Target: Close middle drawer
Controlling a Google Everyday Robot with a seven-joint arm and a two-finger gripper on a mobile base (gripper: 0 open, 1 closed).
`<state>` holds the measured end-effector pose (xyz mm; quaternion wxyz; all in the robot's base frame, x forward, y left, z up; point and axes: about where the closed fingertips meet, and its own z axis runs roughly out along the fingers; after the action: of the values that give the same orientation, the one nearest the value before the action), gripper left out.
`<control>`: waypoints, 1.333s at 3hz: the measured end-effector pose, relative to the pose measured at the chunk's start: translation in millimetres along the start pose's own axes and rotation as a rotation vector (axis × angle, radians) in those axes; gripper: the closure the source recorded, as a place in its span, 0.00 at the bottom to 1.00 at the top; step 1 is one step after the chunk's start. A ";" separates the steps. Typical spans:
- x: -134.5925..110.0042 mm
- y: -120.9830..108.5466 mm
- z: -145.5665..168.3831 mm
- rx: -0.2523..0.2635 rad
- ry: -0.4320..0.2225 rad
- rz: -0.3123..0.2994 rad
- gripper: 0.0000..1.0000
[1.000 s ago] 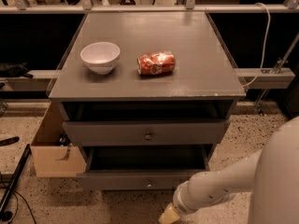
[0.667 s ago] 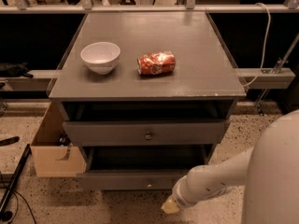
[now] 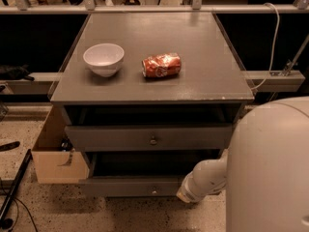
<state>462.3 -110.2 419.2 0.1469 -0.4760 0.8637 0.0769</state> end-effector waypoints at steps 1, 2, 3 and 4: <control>11.7 -20.7 12.5 0.038 0.008 -0.011 0.97; 11.7 -20.7 12.6 0.038 0.008 -0.011 0.75; 11.7 -20.7 12.6 0.038 0.008 -0.011 0.51; 14.4 -7.3 16.8 0.011 0.035 -0.016 0.20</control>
Offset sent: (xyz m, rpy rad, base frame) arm 0.0125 -0.0136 -0.0113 -0.0233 -0.0266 0.0009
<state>464.3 -121.0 398.7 0.1350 -0.4832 0.8628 0.0629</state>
